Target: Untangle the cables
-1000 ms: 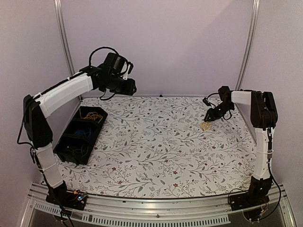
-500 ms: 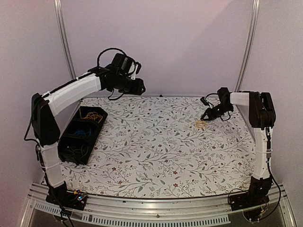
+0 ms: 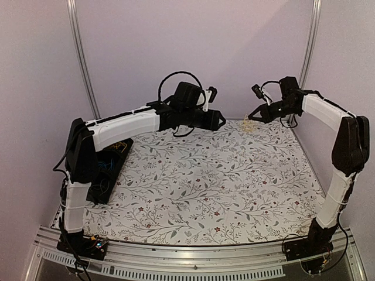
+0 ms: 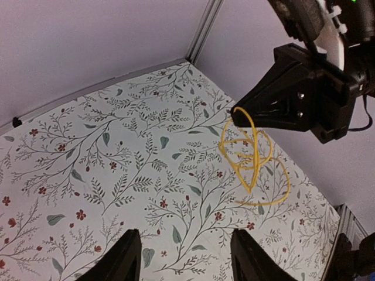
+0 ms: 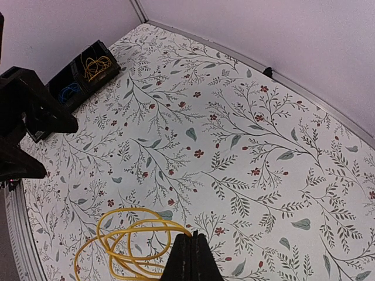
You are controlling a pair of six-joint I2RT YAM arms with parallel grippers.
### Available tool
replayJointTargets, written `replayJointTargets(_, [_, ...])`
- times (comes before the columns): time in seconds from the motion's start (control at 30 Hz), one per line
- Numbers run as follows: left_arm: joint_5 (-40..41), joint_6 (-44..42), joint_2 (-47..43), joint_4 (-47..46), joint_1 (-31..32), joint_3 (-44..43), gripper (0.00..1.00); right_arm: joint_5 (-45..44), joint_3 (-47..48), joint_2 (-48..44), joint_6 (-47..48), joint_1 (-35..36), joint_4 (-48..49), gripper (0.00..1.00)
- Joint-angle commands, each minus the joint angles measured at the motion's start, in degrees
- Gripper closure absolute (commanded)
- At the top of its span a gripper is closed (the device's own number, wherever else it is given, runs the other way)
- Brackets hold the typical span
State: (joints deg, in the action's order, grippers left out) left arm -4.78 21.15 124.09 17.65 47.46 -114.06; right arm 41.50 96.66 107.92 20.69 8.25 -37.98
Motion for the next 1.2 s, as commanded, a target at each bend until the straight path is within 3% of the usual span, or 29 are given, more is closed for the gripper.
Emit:
replayJointTargets(0.0, [-1.92, 3.56, 3.67, -10.61, 1.7, -5.96, 0.45, -2.09, -2.9, -2.17, -4.29, 2.38, 0.35, 1.0])
replayJointTargets(0.2, [-3.87, 5.39, 7.58, -14.31, 3.0, -9.39, 0.44, -5.06, -1.64, -3.35, -5.94, 4.78, 0.28, 1.0])
replayJointTargets(0.63, [-2.65, 9.51, 11.75, -13.99, 2.82, -12.07, 0.55, -2.12, 2.05, -2.74, -5.48, 6.28, -1.57, 1.0])
replayJointTargets(0.83, [2.83, 11.38, 12.24, -10.79, 1.65, -11.91, 0.71, 0.33, 2.19, -3.54, -5.24, 6.29, -2.37, 1.0])
replayJointTargets(1.17, [6.74, 14.84, 13.81, -10.35, -1.42, -9.0, 1.0, 13.65, 4.26, -4.53, -1.24, 6.31, -9.69, 1.0])
